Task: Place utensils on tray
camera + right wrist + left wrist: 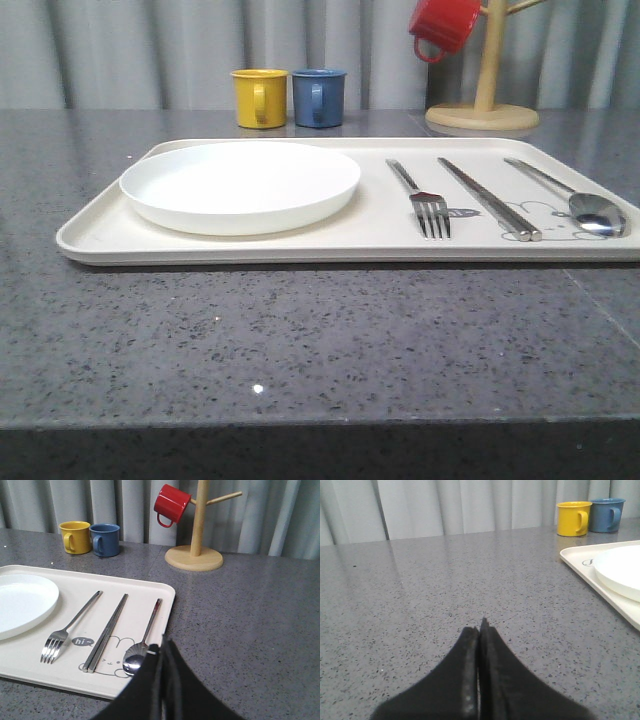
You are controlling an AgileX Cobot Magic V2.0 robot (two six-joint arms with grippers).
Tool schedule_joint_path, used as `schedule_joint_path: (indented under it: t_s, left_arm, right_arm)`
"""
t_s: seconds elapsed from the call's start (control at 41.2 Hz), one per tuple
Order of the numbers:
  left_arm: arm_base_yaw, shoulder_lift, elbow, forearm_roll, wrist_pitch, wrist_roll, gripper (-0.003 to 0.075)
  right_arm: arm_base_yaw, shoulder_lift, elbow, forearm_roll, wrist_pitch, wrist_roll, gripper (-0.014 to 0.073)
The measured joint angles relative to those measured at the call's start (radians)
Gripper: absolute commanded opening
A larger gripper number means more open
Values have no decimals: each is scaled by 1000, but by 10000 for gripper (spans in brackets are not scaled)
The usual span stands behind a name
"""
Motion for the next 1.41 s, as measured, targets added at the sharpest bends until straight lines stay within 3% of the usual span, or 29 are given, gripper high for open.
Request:
schedule_joint_path:
  t_s: [0.267,0.436,0.679,1.406]
  left_arm:
    - [0,0,0,-2,0,0,-19]
    - [0,0,0,-2,0,0,-19]
    - [0,0,0,-2,0,0,-19]
    - [0,0,0,-2,0,0,-19]
  right_arm:
    - [-21,-3,49,-17,-55,0,-113]
    - [-113,-62,190,-17,-144,0,-113]
    - [-212,-182,357,17,-148,-1,-113]
    - [-221,-189,371,17,-90,-1,-113]
